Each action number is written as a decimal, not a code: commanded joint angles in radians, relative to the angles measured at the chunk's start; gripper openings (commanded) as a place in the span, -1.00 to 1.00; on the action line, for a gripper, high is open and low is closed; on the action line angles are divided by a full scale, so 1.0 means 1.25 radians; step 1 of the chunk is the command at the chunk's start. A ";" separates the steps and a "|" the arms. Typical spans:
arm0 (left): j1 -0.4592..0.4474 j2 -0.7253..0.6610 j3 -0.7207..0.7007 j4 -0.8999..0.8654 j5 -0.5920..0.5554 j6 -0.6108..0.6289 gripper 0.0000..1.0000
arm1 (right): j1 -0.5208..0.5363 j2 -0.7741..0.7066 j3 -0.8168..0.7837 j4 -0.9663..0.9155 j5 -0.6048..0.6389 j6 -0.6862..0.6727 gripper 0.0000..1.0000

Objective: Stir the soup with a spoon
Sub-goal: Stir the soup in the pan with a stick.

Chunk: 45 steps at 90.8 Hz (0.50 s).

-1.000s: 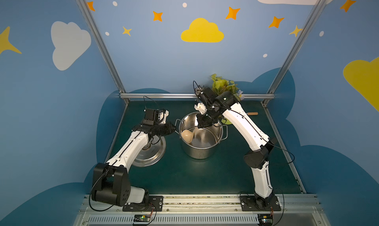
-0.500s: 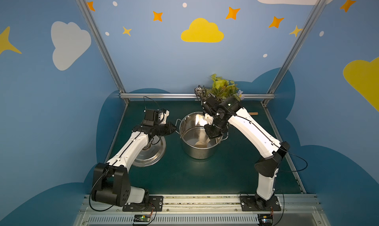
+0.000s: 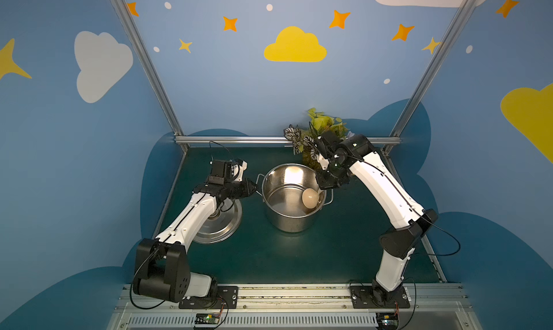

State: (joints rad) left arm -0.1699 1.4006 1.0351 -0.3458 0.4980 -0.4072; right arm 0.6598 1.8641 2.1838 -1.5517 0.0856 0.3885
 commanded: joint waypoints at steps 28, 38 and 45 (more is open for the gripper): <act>-0.007 -0.003 -0.034 0.010 0.061 0.021 -0.69 | -0.013 0.103 0.073 0.177 -0.103 0.003 -1.00; -0.004 0.003 -0.038 0.016 0.068 0.019 -0.69 | -0.001 0.131 0.093 0.213 -0.184 0.008 -1.00; 0.001 0.004 -0.039 0.018 0.071 0.018 -0.69 | 0.012 0.153 0.122 0.214 -0.223 0.009 -1.00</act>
State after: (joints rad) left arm -0.1631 1.4002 1.0103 -0.2970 0.5282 -0.4080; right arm 0.6529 2.0274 2.2780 -1.3533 -0.0776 0.3889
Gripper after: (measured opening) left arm 0.155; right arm 0.131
